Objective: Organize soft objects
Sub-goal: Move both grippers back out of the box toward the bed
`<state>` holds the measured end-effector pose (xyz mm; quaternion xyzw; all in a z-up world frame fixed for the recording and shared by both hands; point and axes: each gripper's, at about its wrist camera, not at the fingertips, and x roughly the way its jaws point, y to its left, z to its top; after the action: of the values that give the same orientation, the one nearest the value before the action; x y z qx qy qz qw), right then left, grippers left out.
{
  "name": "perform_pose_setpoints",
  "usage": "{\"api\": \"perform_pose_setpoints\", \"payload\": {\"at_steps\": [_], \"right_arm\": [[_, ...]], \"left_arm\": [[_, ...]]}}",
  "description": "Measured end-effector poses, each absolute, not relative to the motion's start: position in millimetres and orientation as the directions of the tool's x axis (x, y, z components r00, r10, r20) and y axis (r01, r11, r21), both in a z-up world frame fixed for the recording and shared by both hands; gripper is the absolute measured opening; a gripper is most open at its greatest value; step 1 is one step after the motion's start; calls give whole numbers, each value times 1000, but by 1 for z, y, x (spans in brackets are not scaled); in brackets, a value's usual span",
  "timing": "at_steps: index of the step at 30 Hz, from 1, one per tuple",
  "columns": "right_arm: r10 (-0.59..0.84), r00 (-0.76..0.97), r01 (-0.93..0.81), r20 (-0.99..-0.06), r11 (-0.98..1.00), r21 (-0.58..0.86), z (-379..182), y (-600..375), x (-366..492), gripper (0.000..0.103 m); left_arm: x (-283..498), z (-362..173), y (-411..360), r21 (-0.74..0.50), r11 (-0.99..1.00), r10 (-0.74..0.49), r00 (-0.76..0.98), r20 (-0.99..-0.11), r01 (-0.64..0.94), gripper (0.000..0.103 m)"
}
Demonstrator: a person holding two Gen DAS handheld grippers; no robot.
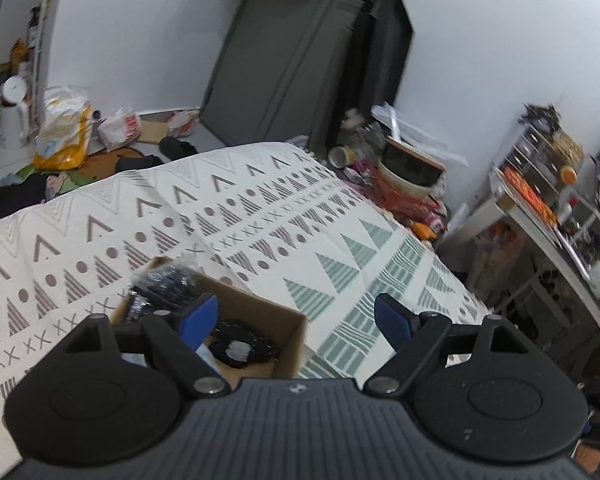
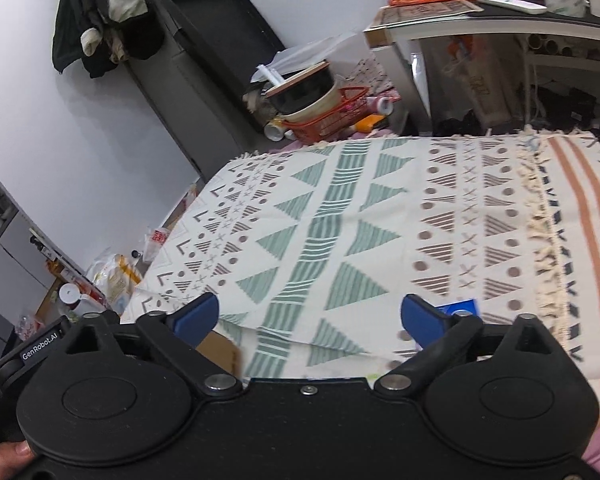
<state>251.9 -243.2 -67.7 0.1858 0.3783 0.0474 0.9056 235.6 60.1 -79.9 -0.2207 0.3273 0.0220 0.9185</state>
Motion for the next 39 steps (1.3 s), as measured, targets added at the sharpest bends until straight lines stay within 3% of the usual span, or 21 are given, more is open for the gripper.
{"api": "perform_pose_setpoints", "payload": {"at_steps": [4, 17, 28, 39], "right_arm": [[182, 709, 86, -681, 936, 341, -73, -265, 245, 103], [180, 670, 236, -720, 868, 437, -124, -320, 244, 103], [261, 573, 261, -777, 841, 475, -162, -333, 266, 103], [252, 507, 278, -824, 857, 434, -192, -340, 286, 100]], "left_arm": [[235, -80, 37, -320, 931, -69, 776, -627, -176, 85], [228, -105, -64, -189, 979, -186, 708, -682, 76, 85], [239, -135, -116, -163, 977, -213, 643, -736, 137, 85], [263, -183, -142, -237, 968, -248, 485, -839, 86, 82]]}}
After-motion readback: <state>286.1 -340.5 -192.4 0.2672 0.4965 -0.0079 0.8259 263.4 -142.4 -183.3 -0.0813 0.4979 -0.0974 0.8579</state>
